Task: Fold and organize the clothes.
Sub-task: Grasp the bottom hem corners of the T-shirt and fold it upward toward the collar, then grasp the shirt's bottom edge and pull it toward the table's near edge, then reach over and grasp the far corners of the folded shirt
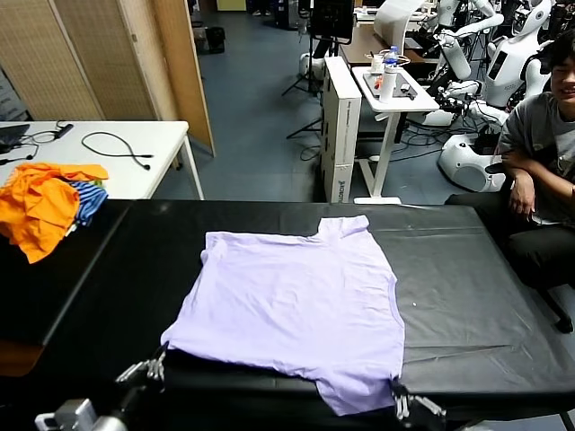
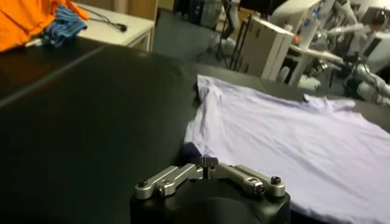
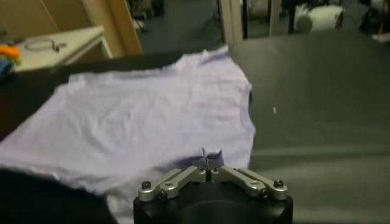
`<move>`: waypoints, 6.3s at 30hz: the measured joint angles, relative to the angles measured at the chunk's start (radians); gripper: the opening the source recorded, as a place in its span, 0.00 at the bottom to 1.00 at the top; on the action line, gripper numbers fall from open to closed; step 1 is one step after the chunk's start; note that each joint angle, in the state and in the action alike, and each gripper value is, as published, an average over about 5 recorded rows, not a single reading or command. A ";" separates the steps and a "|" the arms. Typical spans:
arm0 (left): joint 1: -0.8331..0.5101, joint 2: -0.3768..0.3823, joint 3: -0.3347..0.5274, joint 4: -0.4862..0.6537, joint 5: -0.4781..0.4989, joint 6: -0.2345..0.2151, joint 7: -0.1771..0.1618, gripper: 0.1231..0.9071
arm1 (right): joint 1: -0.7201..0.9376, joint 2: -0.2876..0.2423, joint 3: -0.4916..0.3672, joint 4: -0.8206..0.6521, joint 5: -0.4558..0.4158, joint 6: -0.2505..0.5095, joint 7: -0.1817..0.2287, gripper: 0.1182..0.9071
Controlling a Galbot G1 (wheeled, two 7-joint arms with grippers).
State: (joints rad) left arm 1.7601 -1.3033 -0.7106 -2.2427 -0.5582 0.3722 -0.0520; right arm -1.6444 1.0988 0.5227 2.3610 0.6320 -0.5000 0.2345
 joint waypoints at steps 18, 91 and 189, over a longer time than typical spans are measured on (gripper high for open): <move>-0.225 0.036 0.081 0.155 0.075 -0.001 -0.004 0.03 | 0.354 -0.041 -0.133 -0.278 0.000 -0.015 0.020 0.03; -0.165 0.043 0.084 0.153 0.110 0.036 -0.016 0.03 | 0.005 -0.024 0.030 -0.088 -0.095 -0.164 -0.017 0.03; -0.801 0.355 0.343 0.598 -0.320 0.262 -0.059 1.00 | 0.889 -0.072 -0.339 -0.786 0.160 -0.179 -0.080 0.99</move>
State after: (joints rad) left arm 0.9589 -0.9481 -0.3678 -1.6448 -0.8777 0.6347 -0.1107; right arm -0.7557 1.0265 0.1842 1.5748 0.7916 -0.6790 0.1547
